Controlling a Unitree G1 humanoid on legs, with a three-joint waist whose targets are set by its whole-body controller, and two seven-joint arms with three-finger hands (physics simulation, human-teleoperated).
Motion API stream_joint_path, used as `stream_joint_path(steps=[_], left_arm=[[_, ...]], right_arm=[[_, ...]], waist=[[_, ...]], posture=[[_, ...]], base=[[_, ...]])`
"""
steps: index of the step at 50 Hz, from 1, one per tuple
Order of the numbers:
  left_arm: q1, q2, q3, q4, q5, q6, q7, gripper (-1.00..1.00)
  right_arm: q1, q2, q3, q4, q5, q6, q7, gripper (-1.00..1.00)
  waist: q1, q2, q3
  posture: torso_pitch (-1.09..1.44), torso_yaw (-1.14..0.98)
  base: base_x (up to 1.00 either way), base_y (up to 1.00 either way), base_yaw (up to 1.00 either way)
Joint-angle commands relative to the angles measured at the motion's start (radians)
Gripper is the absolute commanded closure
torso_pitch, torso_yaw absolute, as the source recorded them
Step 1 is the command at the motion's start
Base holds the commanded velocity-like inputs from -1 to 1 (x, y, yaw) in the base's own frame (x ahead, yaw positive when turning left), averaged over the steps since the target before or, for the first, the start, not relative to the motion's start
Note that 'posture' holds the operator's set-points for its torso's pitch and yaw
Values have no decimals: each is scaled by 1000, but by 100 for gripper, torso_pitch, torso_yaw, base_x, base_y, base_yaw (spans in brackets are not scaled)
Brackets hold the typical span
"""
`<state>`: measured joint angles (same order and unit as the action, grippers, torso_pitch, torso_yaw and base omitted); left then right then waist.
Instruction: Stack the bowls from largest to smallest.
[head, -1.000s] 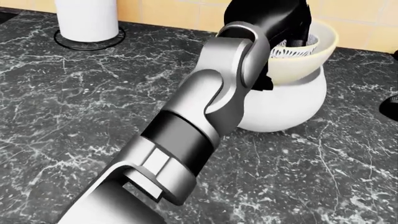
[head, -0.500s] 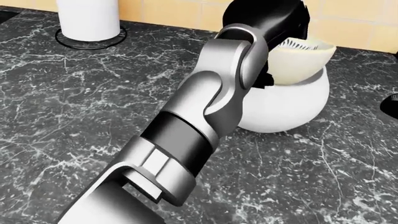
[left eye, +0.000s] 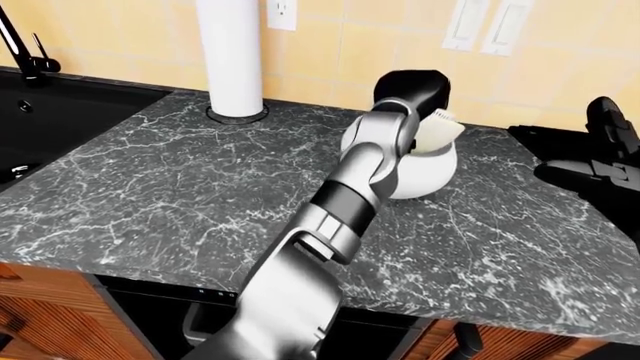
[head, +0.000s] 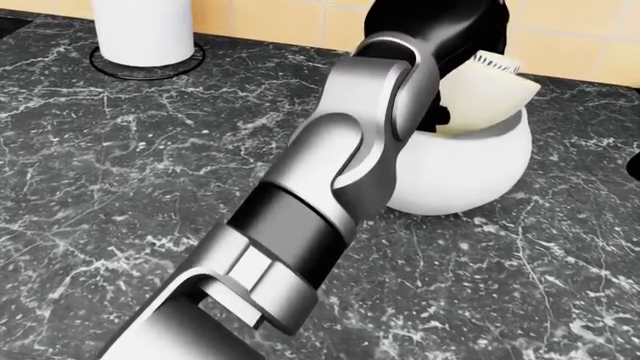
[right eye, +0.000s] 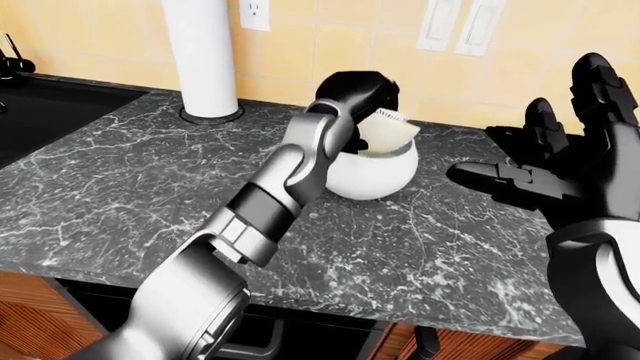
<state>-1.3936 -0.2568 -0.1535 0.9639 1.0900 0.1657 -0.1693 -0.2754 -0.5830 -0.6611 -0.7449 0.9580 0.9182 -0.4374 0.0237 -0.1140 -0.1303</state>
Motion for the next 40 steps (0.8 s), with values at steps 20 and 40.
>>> stream_joint_path(steps=[20, 40], left_arm=[[4, 7, 2, -103, 35, -17, 10, -16], [89, 64, 24, -538, 46, 28, -274, -22]], right_arm=[[-7, -7, -12, -15, -14, -38, 9, -100], [-52, -110, -53, -17, 130, 5, -91, -100]], waist=[[0, -10, -23], [0, -5, -9]], posture=[[-23, 0], [-23, 0]], base=[[0, 0, 0], [0, 0, 0]])
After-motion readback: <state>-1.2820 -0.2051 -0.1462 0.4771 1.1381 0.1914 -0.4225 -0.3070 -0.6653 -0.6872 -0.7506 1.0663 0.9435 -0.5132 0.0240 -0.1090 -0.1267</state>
